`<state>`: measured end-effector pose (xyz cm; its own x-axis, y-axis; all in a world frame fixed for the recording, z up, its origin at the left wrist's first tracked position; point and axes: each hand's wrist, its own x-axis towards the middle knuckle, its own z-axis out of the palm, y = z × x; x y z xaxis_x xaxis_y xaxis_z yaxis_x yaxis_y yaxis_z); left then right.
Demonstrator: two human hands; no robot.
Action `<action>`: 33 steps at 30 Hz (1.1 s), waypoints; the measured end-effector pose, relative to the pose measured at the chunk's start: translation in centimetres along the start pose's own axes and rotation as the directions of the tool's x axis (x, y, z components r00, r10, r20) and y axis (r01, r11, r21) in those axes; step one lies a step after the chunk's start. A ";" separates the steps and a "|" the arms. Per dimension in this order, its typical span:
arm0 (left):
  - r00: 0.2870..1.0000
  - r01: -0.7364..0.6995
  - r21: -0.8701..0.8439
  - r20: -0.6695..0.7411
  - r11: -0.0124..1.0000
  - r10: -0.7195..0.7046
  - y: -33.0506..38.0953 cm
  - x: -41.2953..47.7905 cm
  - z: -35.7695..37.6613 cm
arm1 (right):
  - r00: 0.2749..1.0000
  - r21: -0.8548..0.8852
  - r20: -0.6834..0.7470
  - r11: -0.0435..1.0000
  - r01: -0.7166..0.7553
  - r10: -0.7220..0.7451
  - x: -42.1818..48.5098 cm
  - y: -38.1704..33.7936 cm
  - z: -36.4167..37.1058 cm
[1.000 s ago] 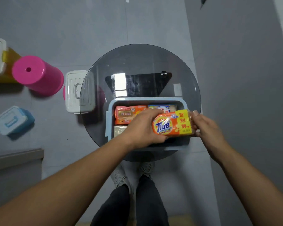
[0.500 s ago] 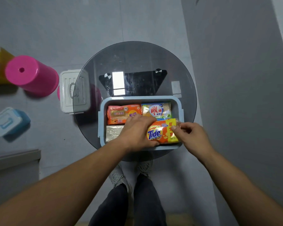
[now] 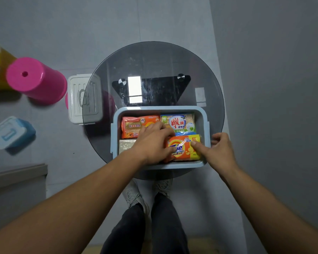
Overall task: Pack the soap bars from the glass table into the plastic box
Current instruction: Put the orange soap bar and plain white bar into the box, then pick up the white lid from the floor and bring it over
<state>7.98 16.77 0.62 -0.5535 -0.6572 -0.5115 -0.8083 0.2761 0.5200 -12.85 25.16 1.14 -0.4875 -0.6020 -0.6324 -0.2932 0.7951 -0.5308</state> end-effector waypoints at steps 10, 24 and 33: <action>0.985 0.147 0.053 -0.094 0.988 -0.141 1.8 1.3 0.0 | 0.996 -0.029 0.072 0.998 -0.050 0.052 0.6 0.0 1.9; 0.885 0.078 -0.709 -0.274 0.701 -0.376 -2.5 -2.7 -7.5 | 0.921 -0.108 -0.026 0.917 0.384 -0.389 0.5 -10.1 0.3; 0.620 0.119 -0.907 -0.249 0.403 -0.744 -16.5 -4.8 -11.0 | 0.750 -0.138 0.283 0.749 0.648 -0.597 0.7 -24.2 9.8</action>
<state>26.20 7.66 2.05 0.3083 -0.7874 -0.5338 -0.2099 -0.6036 0.7692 1.97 4.79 8.01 0.0424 -0.9473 -0.3174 -0.6492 0.2154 -0.7295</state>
